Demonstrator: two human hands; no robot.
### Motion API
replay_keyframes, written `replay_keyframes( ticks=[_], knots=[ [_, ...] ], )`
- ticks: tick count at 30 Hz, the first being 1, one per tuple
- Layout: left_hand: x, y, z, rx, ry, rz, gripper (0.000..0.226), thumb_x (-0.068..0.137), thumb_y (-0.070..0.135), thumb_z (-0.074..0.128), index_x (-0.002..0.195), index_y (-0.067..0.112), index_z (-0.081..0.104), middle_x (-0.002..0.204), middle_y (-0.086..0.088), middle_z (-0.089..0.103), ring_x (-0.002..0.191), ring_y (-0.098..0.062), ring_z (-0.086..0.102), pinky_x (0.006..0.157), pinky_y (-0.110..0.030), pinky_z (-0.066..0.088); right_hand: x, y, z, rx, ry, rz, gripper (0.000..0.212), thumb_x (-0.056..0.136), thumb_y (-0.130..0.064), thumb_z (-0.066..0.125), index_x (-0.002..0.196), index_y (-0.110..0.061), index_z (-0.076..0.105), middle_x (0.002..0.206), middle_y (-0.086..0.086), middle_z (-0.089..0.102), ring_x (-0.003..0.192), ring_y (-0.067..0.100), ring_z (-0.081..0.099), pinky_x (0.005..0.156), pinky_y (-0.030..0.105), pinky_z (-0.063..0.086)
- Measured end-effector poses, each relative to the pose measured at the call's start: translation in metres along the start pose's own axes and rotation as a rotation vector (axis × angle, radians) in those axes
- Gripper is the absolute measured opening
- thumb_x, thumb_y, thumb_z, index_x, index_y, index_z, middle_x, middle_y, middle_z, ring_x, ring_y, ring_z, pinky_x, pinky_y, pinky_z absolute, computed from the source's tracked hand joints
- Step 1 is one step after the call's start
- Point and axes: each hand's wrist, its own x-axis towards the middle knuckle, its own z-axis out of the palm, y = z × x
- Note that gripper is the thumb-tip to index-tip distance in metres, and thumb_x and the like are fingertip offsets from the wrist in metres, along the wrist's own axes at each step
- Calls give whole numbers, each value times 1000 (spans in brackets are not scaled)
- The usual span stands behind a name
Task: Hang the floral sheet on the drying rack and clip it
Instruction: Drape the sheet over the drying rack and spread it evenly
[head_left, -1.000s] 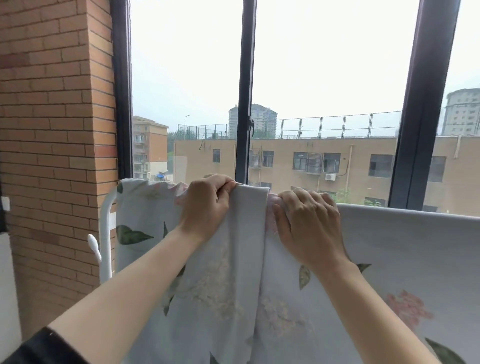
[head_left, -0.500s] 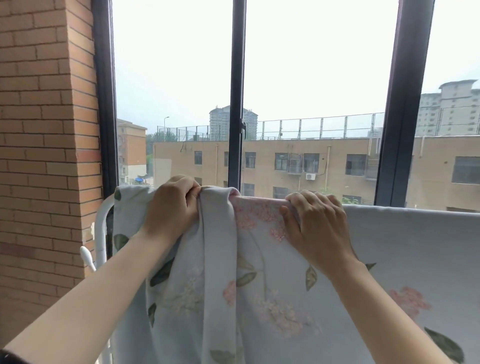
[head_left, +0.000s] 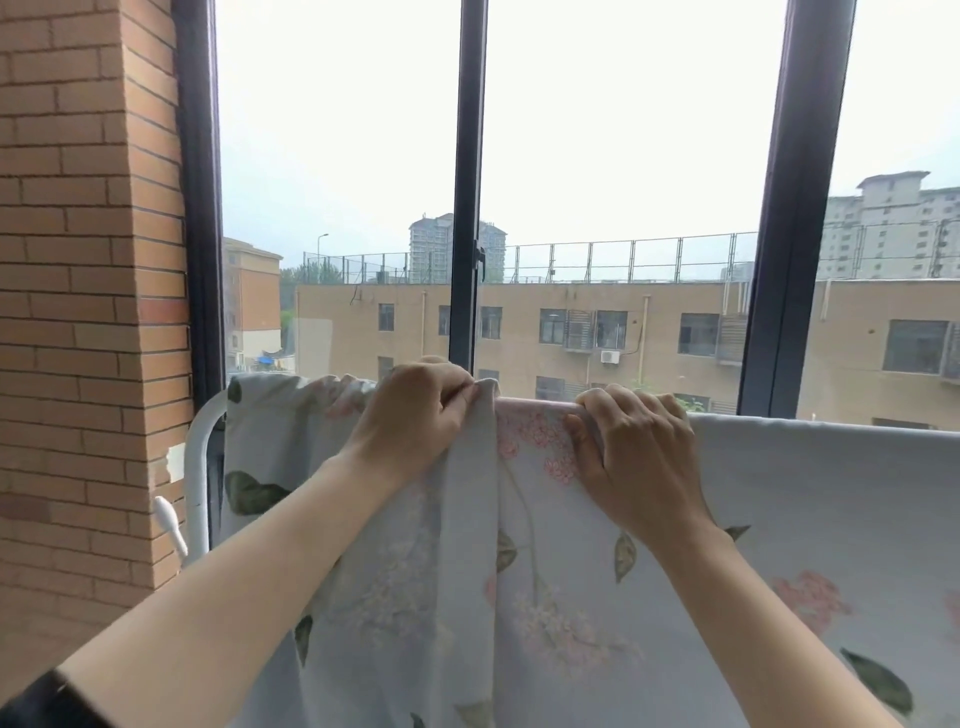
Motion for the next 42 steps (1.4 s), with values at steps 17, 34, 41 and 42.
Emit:
replay_keyframes(
  ticks=[17, 34, 41, 42],
  knots=[
    [-14, -52, -36, 36, 194, -95, 15, 86, 3, 63, 91, 8, 76, 85, -5, 73, 78, -14, 61, 75, -21, 43, 6, -8, -6, 5, -57, 36, 29, 92, -43, 44, 83, -21, 61, 80, -5, 64, 76, 21, 60, 75, 32, 35],
    [-36, -52, -32, -107, 334, -72, 14, 86, 16, 61, 85, 14, 75, 79, 8, 68, 77, -13, 63, 77, -35, 52, 24, -118, 41, 169, 51, -37, 9, 88, -25, 59, 87, -22, 67, 83, -7, 67, 78, 17, 61, 79, 27, 29],
    [-6, -30, -41, 98, 134, -306, 43, 74, 56, 69, 67, 15, 57, 66, 4, 59, 65, -16, 55, 58, -29, 41, 27, -116, 38, 195, 16, -80, 32, 92, -32, 41, 104, -26, 70, 86, -8, 68, 81, 18, 63, 78, 28, 30],
    [1, -28, -40, 163, 101, -338, 40, 72, 53, 71, 68, 16, 57, 69, 3, 60, 68, -18, 55, 59, -28, 39, 27, -116, 37, 199, 18, -76, 35, 91, -34, 39, 104, -26, 70, 84, -7, 68, 80, 18, 63, 78, 28, 30]
  ],
)
